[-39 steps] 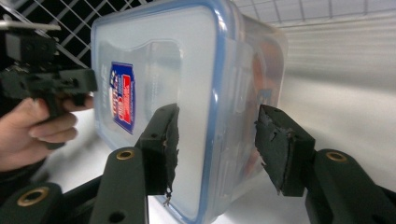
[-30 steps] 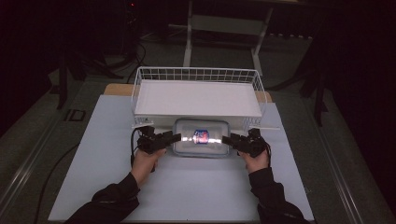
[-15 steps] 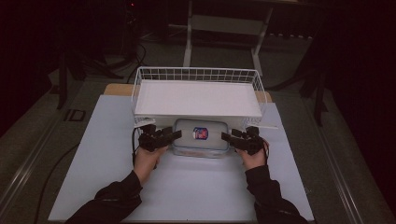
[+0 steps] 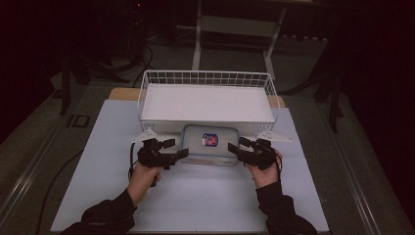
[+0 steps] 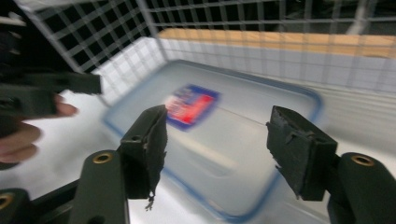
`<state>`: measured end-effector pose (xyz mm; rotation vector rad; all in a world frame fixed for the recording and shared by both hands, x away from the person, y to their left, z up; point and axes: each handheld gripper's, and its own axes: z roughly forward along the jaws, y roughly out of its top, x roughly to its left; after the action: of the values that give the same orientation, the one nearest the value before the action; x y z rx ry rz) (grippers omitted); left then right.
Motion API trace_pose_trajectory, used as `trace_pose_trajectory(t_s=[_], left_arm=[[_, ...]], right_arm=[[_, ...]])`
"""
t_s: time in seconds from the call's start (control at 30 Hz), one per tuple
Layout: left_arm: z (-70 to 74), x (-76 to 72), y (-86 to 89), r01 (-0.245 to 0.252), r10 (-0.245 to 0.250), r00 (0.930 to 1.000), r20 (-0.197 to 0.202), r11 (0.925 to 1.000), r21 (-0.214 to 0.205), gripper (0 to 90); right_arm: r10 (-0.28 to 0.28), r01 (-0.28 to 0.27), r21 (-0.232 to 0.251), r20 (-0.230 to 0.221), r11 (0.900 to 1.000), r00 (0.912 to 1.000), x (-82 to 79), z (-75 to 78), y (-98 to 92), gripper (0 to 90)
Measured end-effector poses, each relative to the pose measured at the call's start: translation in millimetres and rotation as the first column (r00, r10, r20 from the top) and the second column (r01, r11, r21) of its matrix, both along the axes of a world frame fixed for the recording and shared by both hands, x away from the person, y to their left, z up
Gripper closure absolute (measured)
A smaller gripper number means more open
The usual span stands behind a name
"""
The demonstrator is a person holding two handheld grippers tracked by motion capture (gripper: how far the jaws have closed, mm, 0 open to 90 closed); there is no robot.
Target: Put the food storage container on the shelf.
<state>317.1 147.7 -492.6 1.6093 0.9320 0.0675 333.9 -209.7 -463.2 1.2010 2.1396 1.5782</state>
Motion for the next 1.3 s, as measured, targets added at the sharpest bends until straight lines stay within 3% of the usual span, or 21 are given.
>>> trace_pose_trajectory(t_s=[0.07, 0.17, 0.23, 0.3, 0.43, 0.57, 0.83, 1.0, 1.3], left_arm=[[1.2, -7.2, 3.4, 0.022, -0.022, 0.9996, -0.018, 0.9996, -0.017, 4.2], [3.5, -21.5, 7.2, 0.013, -0.013, 0.9998, 0.014, 0.9995, 0.028, 1.4], [4.7, -30.1, 9.8, 0.018, -0.019, 0.9996, 0.02, 0.9994, 0.03, 0.1], [5.0, -37.8, 12.5, 0.023, -0.023, 0.9994, 0.025, 0.9995, 0.02, 0.0], [3.8, -46.0, 16.9, 0.005, -0.007, 0.9982, 0.06, 0.999, 0.046, 0.0], [1.0, -46.3, 19.8, -0.013, 0.01, 0.9972, 0.074, 0.9985, 0.053, 0.0], [-1.2, -46.8, 18.7, -0.013, 0.007, 0.9964, 0.085, 0.9981, 0.06, 0.0], [-1.7, -46.6, 19.9, -0.023, 0.017, 0.9954, 0.095, 0.9976, 0.066, 0.0], [-3.2, -46.4, 20.4, -0.025, 0.017, 0.9946, 0.102, 0.9968, 0.076, 0.0]], right_arm=[[0.02, -0.02, 0.015, -0.002, 0.9997, 0.9998, -6.7, 3.5, 3.7, 40.0], [0.059, -0.058, 0.036, -0.019, 0.9977, 0.9981, -16.5, 3.8, 11.3, 43.5], [0.088, -0.086, 0.039, -0.039, 0.9955, 0.9954, -22.4, 0.5, 18.1, 47.2], [0.113, -0.111, 0.029, -0.058, 0.9933, 0.9919, -27.4, -4.9, 25.6, 57.6], [0.175, -0.179, -0.036, -0.094, 0.9831, 0.98, -30.1, -18.6, 40.6, 78.0], [0.165, -0.177, -0.088, -0.127, 0.9803, 0.978, -24.8, -32.5, 49.2, 89.6], [0.125, -0.142, -0.168, -0.108, 0.9756, 0.9863, -11.7, -40.1, 59.3, 90.0], [0.093, -0.11, -0.154, -0.112, 0.982, 0.9894, -3.3, -42.4, 59.4, 90.0], [0.015, -0.027, -0.156, -0.075, 0.9874, 0.9971, 21.6, -43.3, 67.3, 90.0]])
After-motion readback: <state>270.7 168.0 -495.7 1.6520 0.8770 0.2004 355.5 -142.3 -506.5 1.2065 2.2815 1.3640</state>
